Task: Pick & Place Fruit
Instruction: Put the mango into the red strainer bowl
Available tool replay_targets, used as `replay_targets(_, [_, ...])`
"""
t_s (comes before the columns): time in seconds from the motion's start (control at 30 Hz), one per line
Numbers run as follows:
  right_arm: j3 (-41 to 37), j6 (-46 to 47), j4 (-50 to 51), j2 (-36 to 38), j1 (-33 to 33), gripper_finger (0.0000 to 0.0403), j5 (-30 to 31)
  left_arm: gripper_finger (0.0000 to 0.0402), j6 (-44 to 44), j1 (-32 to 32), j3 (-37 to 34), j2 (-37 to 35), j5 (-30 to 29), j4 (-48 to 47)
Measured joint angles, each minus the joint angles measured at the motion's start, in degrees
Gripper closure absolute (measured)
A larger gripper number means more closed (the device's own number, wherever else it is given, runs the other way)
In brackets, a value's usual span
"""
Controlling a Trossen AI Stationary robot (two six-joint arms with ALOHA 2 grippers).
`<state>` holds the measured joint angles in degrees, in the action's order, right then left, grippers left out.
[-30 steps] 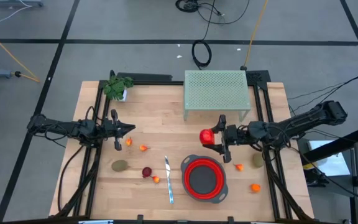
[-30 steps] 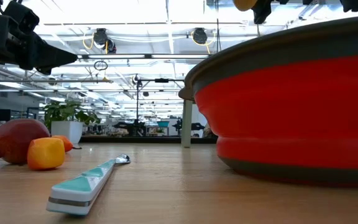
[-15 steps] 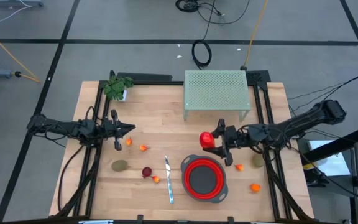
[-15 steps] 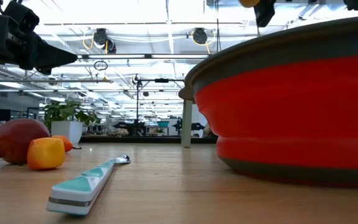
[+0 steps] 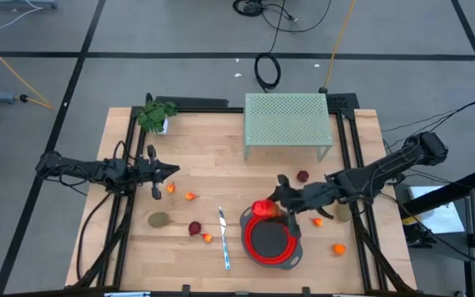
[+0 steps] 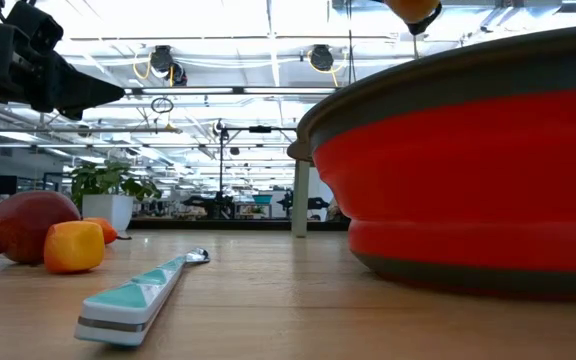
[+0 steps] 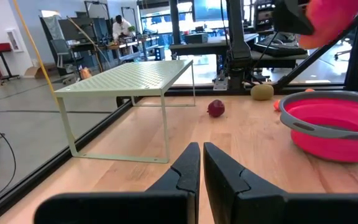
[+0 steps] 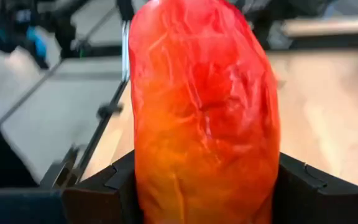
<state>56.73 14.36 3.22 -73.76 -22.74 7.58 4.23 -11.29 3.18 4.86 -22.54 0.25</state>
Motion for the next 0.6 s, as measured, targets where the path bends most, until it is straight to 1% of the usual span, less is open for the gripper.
replay_targets(0.1, [3.7, 1.4, 6.9, -2.3, 0.0, 0.0175, -3.2, 0.0378, -0.3, 0.0, 0.0, 0.0, 0.0, 0.0])
replay_targets(0.23, [6.4, 4.6, 12.9, -4.9, 0.0, 0.0172, -6.2, 0.0378, -0.4, 0.0, 0.0, 0.0, 0.0, 0.0])
replay_targets(0.43, [6.4, 11.7, 16.2, -7.8, 0.0, 0.0173, -12.3, 0.0378, -0.4, 0.0, 0.0, 0.0, 0.1, 0.0])
replay_targets(0.6, [6.4, 16.6, 18.9, -10.2, -0.6, 0.0173, -12.4, 0.0378, -0.5, 0.0, 0.0, 0.0, 0.1, 0.0])
